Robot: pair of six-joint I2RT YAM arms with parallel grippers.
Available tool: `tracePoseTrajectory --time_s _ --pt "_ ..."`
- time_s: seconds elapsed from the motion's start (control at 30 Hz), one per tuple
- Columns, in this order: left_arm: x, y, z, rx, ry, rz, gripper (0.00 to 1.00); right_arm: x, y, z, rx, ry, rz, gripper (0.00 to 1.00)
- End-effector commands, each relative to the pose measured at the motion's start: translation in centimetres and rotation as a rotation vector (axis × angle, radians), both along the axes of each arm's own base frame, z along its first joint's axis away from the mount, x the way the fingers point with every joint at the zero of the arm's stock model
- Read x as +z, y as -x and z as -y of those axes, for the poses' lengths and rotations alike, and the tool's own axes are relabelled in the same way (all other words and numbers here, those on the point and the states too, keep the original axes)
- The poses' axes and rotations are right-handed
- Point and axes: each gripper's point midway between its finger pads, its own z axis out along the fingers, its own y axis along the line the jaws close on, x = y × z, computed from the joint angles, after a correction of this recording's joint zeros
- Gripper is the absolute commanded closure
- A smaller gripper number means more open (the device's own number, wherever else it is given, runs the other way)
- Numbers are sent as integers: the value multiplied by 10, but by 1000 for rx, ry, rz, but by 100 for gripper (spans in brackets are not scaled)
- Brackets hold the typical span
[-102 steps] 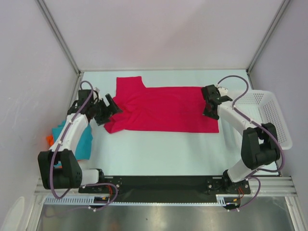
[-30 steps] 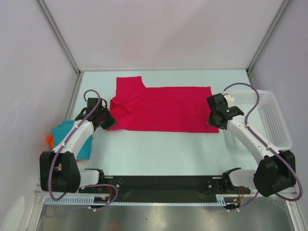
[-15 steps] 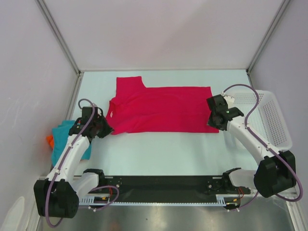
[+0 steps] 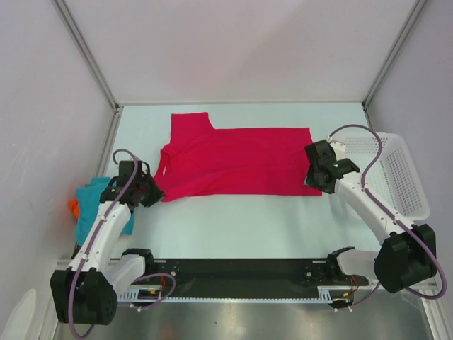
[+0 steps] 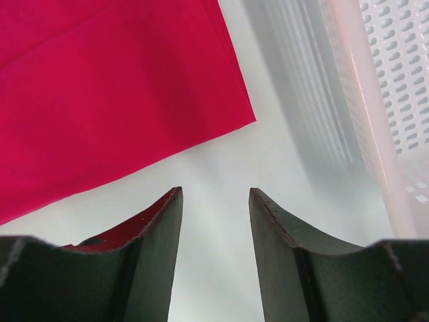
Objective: Fold and stack the t-shirts
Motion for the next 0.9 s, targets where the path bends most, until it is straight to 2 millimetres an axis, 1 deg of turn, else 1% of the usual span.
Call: tracePoseTrajectory --time_s 0.0,0.03,0.1,0.17,0.2,0.5,0.53,0.63,0.73,0.87 --pt "3 0 -11 13 -29 25 100 -1 3 5 -5 7 -1 48" --pt "5 -1 -19 38 -35 29 100 -2 2 4 -2 2 5 46" --pt "10 -2 -23 46 -37 47 100 -10 2 5 -1 -18 -16 43" --pt "12 -4 -27 48 -38 48 100 -17 -4 7 -17 -47 -20 42" --pt "10 -4 -29 53 -35 37 100 -24 -4 6 -14 -56 -46 42" --pt "5 -7 -29 39 -26 30 100 -55 -22 12 -35 19 -104 42" --pt "4 -9 -29 38 -24 24 100 -63 -22 13 -37 30 -128 42" --pt "4 -11 -29 31 -23 25 100 -74 -23 16 -46 59 -157 43" --pt "4 -13 -30 30 -23 25 100 -77 -26 18 -52 78 -162 43" --pt "1 -14 -30 27 -19 19 100 -76 -30 25 -60 120 -156 42"
